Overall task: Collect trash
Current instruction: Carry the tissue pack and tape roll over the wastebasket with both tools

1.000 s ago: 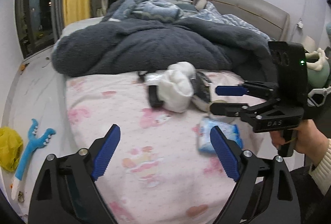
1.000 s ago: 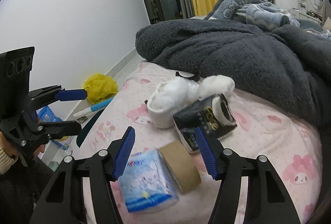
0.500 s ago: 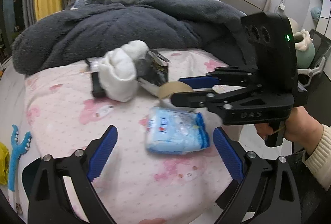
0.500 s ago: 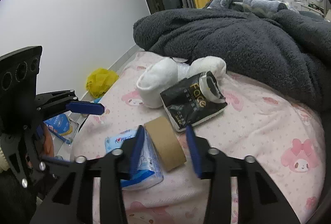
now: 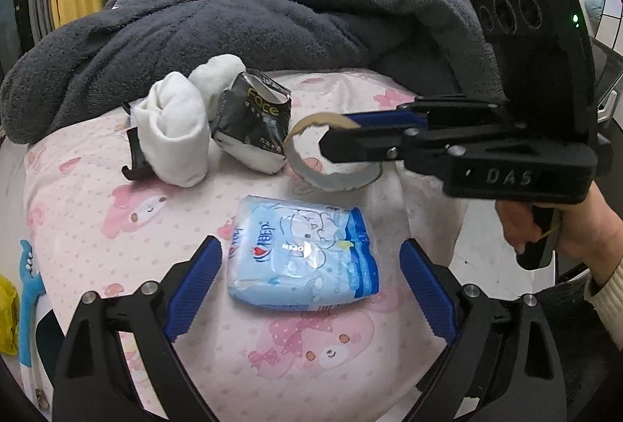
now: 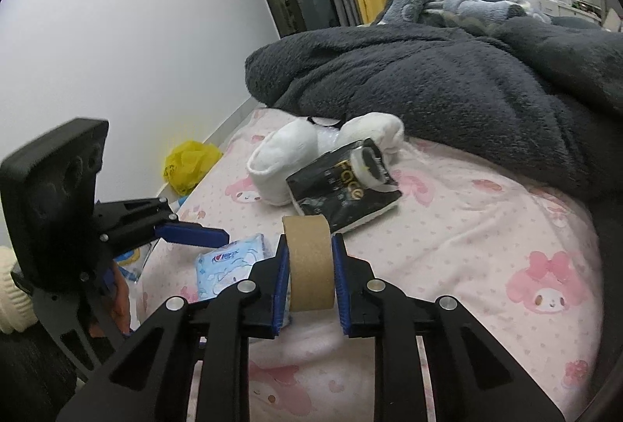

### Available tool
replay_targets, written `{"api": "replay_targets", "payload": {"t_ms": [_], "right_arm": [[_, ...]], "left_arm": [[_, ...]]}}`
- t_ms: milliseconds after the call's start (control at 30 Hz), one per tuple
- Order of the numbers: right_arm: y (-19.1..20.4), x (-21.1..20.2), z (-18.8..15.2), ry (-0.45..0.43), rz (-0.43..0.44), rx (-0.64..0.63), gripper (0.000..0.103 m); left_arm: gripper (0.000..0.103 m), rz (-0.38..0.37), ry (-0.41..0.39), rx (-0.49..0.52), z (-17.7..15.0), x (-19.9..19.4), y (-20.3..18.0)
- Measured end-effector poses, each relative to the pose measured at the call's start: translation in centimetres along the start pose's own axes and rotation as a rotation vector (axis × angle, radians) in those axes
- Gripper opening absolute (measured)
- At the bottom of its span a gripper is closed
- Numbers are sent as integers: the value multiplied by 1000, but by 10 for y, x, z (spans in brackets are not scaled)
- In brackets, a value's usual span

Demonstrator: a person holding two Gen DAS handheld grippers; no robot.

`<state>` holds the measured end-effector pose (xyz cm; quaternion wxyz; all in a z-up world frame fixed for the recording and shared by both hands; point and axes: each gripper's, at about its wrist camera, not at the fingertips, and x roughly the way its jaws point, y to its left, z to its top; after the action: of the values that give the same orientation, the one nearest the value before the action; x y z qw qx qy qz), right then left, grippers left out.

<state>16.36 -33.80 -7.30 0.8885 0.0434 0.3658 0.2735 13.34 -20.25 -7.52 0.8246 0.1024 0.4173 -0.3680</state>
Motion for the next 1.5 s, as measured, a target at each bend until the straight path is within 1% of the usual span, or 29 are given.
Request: {"api": "replay_targets", "payload": {"t_ms": [33,167,300,433,500,567,633,733,867,933,1133,1300,1500], "right_arm": [[-1,-2,0,-3,-3,2,21],[-5,-8,0,-16,-5,11,21],[-9,-11,0,-23,-8,24,21],[-11,-10,-2,-12,-18,31,21],[-12,-9,-1,-7,-25,34,21],[-11,-9,0,-11,-25,36,21],[-9,-9,2,-16,-24,36,21],[-5,-9,6,-23,-22,33,21],[1,-9,12,-37,-17,31,21],[6,-9,18,-47,-12,27,21],[20,-3,29,-59,-6,20,21],[33,5,41,-70,-17,23,21],[55,21,56,-74,-9,16,21]], "left_arm": [[88,4,2,1,0,1,-1],[84,25,4,0,0,4,-2],[83,44,20,2,-1,10,-2],[82,62,33,15,-4,17,-3],[79,79,39,13,-5,18,-3],[73,86,28,12,-5,14,-4],[71,82,14,0,-5,9,-1],[70,95,-21,-19,-4,0,5],[70,108,-86,-52,-1,-18,16],[70,119,-102,-63,1,-23,21],[70,149,-115,-117,-7,-36,46],[71,206,-137,-166,-14,-51,70],[71,264,-164,-219,-24,-72,101]]}}
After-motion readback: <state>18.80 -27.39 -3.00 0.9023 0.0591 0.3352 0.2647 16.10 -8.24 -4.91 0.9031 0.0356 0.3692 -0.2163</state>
